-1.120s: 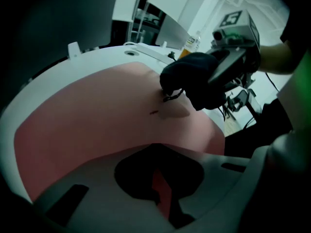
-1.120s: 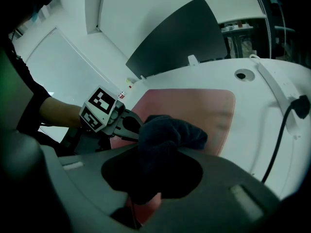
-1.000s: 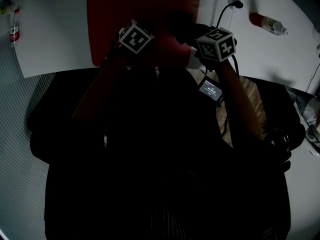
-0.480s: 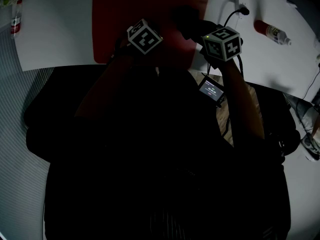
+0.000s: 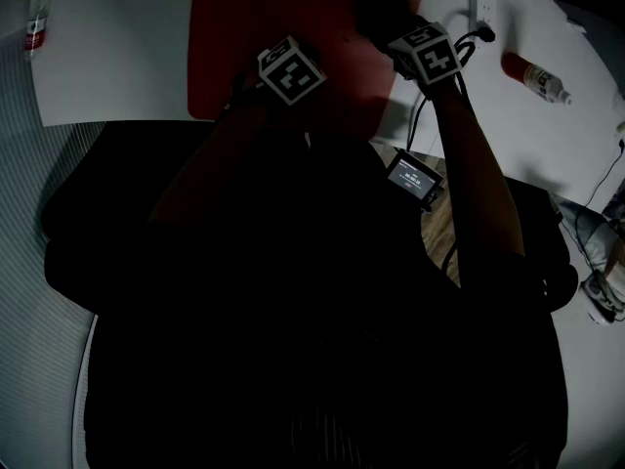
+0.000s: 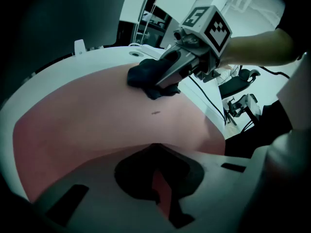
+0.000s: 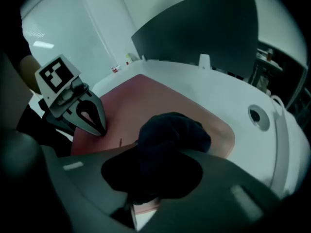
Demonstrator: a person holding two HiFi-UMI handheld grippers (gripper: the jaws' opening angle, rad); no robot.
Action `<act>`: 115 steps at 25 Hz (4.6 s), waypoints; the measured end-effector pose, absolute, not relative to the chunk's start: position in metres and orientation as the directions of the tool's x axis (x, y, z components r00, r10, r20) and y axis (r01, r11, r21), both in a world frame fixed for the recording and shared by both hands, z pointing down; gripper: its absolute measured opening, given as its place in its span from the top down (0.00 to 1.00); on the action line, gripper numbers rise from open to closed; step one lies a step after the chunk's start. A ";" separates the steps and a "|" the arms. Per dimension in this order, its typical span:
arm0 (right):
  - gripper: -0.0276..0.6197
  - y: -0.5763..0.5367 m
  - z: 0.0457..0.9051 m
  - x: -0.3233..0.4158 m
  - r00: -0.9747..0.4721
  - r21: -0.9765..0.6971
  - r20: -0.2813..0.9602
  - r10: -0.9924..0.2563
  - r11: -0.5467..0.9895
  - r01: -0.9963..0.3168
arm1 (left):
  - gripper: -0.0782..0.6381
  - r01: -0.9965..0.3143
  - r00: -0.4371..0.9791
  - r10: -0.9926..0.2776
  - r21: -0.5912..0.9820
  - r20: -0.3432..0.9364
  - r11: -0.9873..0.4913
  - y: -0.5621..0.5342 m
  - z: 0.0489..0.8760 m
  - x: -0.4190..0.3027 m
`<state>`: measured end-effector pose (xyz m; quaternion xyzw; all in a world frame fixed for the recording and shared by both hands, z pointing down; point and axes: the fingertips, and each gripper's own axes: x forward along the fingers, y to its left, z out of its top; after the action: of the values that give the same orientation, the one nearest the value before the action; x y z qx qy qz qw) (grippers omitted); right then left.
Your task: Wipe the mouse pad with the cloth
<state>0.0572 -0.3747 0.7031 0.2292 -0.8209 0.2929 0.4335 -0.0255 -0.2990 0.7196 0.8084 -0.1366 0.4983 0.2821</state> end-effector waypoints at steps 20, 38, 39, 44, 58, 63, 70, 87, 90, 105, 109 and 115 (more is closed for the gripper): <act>0.83 -0.290 0.704 0.011 -0.543 -0.208 0.838 -0.050 0.891 -0.404 | 0.88 -0.490 0.455 0.049 0.296 0.889 -0.820 -0.301 0.720 -0.026; 0.83 -0.378 0.708 0.081 -0.375 -0.039 0.901 -0.216 0.823 -0.567 | 0.88 -0.507 0.483 0.032 0.310 0.875 -0.804 -0.300 0.721 -0.028; 0.84 -0.376 0.708 0.080 -0.356 -0.015 0.908 -0.220 0.834 -0.552 | 0.88 -0.507 0.485 0.031 0.310 0.874 -0.805 -0.300 0.721 -0.028; 0.84 -0.296 0.708 0.025 -0.398 -0.049 0.913 -0.088 0.946 -0.320 | 0.88 -0.503 0.493 0.029 0.312 0.870 -0.806 -0.300 0.720 -0.028; 0.83 -0.355 0.712 0.065 -0.308 0.037 0.937 -0.164 0.925 -0.379 | 0.88 -0.506 0.492 0.016 0.301 0.871 -0.808 -0.300 0.720 -0.027; 0.85 -0.372 0.708 0.075 -0.254 0.055 0.947 -0.197 0.878 -0.475 | 0.88 -0.515 0.493 -0.004 0.288 0.870 -0.807 -0.301 0.719 -0.027; 0.84 -0.260 0.709 0.013 -0.358 -0.195 0.929 0.091 0.944 -0.265 | 0.88 -0.481 0.488 0.001 0.269 0.873 -0.834 -0.299 0.718 -0.027; 0.84 -0.165 0.695 -0.028 -0.356 -0.354 0.900 0.251 0.897 -0.263 | 0.88 -0.533 0.412 -0.042 0.204 0.910 -0.821 -0.293 0.710 -0.039; 0.84 -0.178 0.670 -0.009 -0.500 -0.421 0.849 0.168 0.788 -0.449 | 0.88 -0.621 0.399 0.004 0.273 0.917 -0.735 -0.283 0.702 -0.062; 0.84 -0.207 0.443 0.070 -0.826 -0.496 0.497 -0.266 0.694 -0.522 | 0.88 -0.525 0.845 -0.261 0.627 0.468 -0.575 -0.238 0.473 -0.041; 0.84 -0.203 0.387 0.083 -0.838 -0.468 0.411 -0.358 0.707 -0.531 | 0.88 -0.441 0.897 -0.317 0.597 0.307 -0.670 -0.239 0.394 -0.010; 0.85 -0.215 0.297 0.097 -0.761 -0.324 0.300 -0.576 0.688 -0.649 | 0.88 -0.415 0.910 -0.388 0.359 0.147 -0.836 -0.241 0.273 0.010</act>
<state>0.0972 -0.2149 0.2975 0.3347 -0.9146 0.2094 0.0874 0.0099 -0.2412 0.2733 0.9575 -0.2098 0.0341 0.1951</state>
